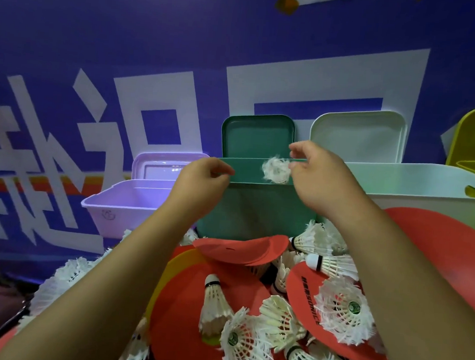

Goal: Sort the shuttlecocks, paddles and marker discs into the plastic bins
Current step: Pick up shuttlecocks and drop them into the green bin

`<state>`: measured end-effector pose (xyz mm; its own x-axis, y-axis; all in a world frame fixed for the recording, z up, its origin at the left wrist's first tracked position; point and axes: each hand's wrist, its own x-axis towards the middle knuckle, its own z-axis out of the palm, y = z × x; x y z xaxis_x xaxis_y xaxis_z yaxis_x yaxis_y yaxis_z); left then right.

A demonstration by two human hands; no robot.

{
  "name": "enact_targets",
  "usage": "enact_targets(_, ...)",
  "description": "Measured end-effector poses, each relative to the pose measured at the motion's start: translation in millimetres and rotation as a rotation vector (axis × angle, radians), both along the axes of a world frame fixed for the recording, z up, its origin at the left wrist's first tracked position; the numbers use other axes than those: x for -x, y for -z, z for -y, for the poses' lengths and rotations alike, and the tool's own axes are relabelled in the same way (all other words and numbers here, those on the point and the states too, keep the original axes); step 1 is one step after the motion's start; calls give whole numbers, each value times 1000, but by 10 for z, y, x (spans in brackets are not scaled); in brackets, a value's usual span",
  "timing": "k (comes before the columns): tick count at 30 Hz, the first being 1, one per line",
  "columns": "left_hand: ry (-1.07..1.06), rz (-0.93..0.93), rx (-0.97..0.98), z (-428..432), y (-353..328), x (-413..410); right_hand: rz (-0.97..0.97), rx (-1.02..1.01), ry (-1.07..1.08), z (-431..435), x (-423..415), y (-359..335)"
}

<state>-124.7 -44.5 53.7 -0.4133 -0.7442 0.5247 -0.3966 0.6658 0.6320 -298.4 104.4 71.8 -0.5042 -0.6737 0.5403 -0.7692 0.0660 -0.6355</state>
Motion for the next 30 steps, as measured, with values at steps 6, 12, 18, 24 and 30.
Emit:
enact_targets(6,75,-55,-103,-215,-9,-389,-77,-138,-55,-48,-37,-19)
enact_targets(12,59,-35,-152,-360,120,-1003,-202,-261,-110,-239,-272,-137)
enact_targets(18,-25,-25,-177,-702,301,-1787,-297,-311,-259,-449,-858,-115)
enact_targets(24,-186,-40,-77,-1033,497,-2450,-377,-364,-428,-483,-1499,154)
enact_targets(30,-363,-21,29,-1103,1002,-2952,-370,-377,-517,-561,-2004,451)
